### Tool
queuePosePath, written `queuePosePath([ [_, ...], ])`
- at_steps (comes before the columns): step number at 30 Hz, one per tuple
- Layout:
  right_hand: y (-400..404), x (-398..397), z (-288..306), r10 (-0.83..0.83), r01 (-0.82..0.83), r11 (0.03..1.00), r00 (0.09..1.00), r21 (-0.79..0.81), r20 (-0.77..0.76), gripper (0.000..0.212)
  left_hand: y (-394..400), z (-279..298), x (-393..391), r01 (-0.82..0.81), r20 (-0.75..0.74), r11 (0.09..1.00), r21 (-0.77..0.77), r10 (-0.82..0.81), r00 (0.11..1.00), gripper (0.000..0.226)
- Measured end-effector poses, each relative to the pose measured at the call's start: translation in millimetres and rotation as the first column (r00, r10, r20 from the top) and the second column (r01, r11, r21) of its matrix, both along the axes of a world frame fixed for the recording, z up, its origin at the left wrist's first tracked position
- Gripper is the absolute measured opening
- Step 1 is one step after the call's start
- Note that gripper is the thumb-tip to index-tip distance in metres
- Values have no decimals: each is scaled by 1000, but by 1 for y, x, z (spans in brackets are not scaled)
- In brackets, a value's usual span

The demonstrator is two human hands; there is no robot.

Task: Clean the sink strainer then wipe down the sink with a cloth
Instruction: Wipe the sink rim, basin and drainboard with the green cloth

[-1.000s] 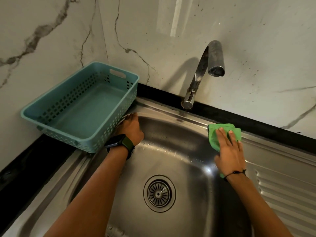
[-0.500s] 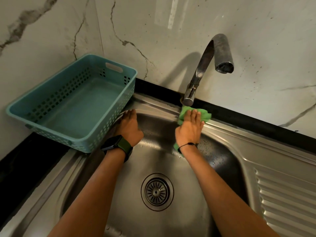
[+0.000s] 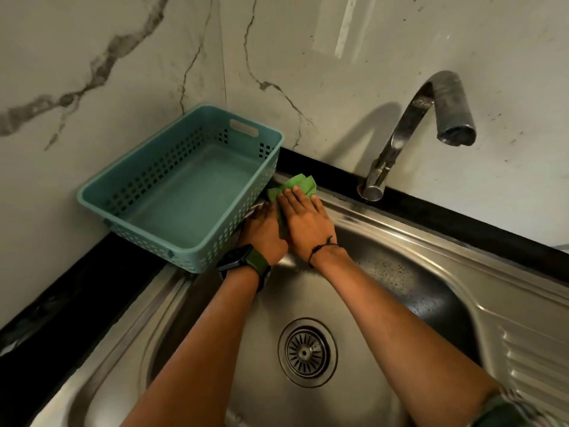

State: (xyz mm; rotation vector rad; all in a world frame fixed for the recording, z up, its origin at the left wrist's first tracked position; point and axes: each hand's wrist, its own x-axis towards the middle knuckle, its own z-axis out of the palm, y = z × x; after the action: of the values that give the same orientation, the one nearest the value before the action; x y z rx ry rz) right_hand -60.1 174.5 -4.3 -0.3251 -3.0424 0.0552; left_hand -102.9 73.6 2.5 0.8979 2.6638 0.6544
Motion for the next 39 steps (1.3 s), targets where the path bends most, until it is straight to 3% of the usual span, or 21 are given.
queuePosePath([
  [8, 47, 82, 16, -151, 134, 981, 981, 137, 123, 76, -3, 6, 1, -48, 92, 998, -42, 51, 994, 76],
  [13, 80, 163, 22, -365, 333, 928, 902, 164, 232, 87, -6, 14, 5, -54, 110, 998, -43, 58, 992, 72],
  [16, 76, 182, 18, -501, 512, 859, 844, -12, 190, 82, -9, 24, 8, -41, 111, 998, -47, 46, 993, 61],
  [19, 52, 158, 12, -672, 646, 697, 740, -310, 30, 69, -26, 30, 24, -2, 85, 999, -37, 5, 996, 41],
  [21, 36, 133, 12, -766, 673, 585, 642, -452, -37, 61, -43, 28, 41, 51, 103, 997, -52, -45, 994, 52],
  [23, 25, 108, 13, -801, 667, 532, 596, -521, -56, 58, -66, 24, 55, 89, 129, 992, -84, -78, 989, 65],
  [25, 13, 82, 12, -780, 633, 547, 623, -548, -60, 62, -90, 24, 66, 110, 121, 987, -120, -96, 988, 68],
  [30, -38, 4, 9, -557, 466, 717, 830, -518, -26, 71, -151, 16, 88, 69, 37, 976, -205, -62, 997, 67],
  [32, -56, -17, 9, -489, 422, 755, 872, -502, -2, 70, -167, 14, 95, 66, 4, 972, -224, -67, 998, 66],
  [36, -75, -29, 10, -305, 270, 825, 952, -496, 12, 68, -179, 16, 100, 70, 25, 985, -158, -67, 997, 66],
  [39, -82, -25, 9, -240, 218, 823, 970, -524, 26, 69, -182, 16, 101, 51, 67, 997, -52, -47, 997, 69],
])
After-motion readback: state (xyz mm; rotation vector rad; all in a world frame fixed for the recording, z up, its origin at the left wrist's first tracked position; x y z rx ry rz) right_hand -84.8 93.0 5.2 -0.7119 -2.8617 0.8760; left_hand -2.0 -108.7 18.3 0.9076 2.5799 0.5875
